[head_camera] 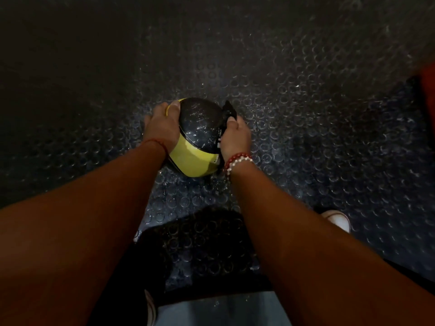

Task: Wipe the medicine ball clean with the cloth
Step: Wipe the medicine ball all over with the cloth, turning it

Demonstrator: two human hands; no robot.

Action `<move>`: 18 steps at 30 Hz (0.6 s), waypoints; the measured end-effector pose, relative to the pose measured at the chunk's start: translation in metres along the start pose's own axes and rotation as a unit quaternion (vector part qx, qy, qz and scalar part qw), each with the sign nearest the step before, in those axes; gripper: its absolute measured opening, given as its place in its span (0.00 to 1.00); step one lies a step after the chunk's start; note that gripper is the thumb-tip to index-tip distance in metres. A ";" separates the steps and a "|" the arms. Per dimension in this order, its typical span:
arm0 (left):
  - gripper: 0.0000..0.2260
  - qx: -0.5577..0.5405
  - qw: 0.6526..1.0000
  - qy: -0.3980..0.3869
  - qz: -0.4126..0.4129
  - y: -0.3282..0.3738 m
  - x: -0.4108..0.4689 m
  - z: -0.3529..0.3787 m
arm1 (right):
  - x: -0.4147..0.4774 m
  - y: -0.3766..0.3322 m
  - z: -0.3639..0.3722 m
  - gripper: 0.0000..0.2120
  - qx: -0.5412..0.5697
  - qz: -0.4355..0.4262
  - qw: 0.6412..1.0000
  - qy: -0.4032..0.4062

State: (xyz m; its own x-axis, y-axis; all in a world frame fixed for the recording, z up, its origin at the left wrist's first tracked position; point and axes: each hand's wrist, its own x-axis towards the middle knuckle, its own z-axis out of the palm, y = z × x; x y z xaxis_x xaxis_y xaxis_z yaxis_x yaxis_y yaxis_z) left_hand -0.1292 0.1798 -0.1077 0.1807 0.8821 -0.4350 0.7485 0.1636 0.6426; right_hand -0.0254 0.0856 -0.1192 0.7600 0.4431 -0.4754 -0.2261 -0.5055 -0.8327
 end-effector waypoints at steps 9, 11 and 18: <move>0.23 0.027 1.000 0.000 0.006 0.006 0.011 0.001 | -0.069 0.020 0.023 0.24 -0.031 -0.111 0.991 0.074; 0.21 -0.017 1.000 0.008 0.021 0.002 0.013 0.002 | -0.069 0.024 0.024 0.24 -0.034 -0.130 0.988 0.072; 0.22 -0.017 0.998 0.015 0.057 0.001 0.000 0.009 | -0.013 0.011 -0.002 0.18 0.030 -0.013 0.999 0.040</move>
State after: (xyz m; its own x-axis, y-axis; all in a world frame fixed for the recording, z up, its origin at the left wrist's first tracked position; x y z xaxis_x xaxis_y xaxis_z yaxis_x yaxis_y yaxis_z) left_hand -0.1229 0.1757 -0.1128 0.2442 0.9083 -0.3397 0.7015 0.0764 0.7086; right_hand -0.0361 0.0730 -0.1217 0.8119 0.3932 -0.4315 -0.2400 -0.4490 -0.8607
